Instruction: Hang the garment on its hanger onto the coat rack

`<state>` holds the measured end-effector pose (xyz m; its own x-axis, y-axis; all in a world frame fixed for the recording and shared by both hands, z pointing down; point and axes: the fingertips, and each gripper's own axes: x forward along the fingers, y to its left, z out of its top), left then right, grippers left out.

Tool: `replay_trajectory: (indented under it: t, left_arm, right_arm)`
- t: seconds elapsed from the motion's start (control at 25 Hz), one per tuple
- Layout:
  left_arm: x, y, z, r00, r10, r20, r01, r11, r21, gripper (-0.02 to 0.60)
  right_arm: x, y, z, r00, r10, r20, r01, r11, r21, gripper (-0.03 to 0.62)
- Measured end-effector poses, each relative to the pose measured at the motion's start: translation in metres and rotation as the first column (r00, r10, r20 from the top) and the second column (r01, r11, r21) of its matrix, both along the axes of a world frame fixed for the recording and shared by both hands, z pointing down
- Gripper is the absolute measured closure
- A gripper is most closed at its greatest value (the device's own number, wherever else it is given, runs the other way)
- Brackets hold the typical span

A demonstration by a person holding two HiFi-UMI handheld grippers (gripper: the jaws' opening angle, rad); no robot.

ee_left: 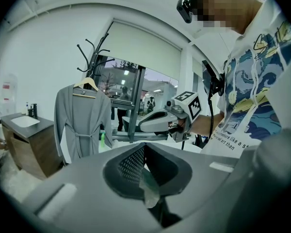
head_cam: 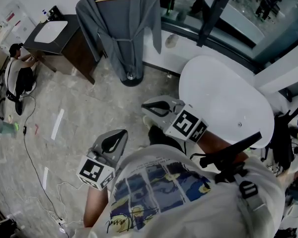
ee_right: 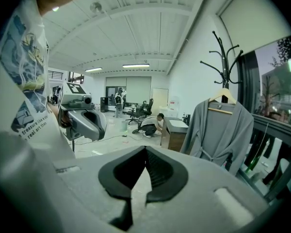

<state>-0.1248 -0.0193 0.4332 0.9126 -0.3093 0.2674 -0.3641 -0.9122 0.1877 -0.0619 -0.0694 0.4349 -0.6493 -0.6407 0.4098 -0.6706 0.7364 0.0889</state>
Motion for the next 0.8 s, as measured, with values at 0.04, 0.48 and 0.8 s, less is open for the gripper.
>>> replay_trajectory:
  t: [0.04,0.48,0.8]
  left_arm:
    - [0.0,0.0,-0.002,1.0,-0.002,0.001,0.002,1.0,0.0,0.578]
    - [-0.005,-0.001,0.004,1.0,0.001,-0.004,-0.002,1.0,-0.003,0.578]
    - [-0.009,-0.009,0.009,1.0,-0.006,-0.002,0.006,1.0,-0.013,0.578]
  right_arm:
    - [-0.001,0.001,0.0,1.0,-0.002,-0.001,0.002,1.0,0.002,0.592]
    - [-0.009,0.003,0.0,0.999,-0.024,-0.03,0.025,1.0,0.017,0.592]
    - [-0.011,0.0,0.006,0.999,-0.028,-0.026,0.028,1.0,0.008,0.592]
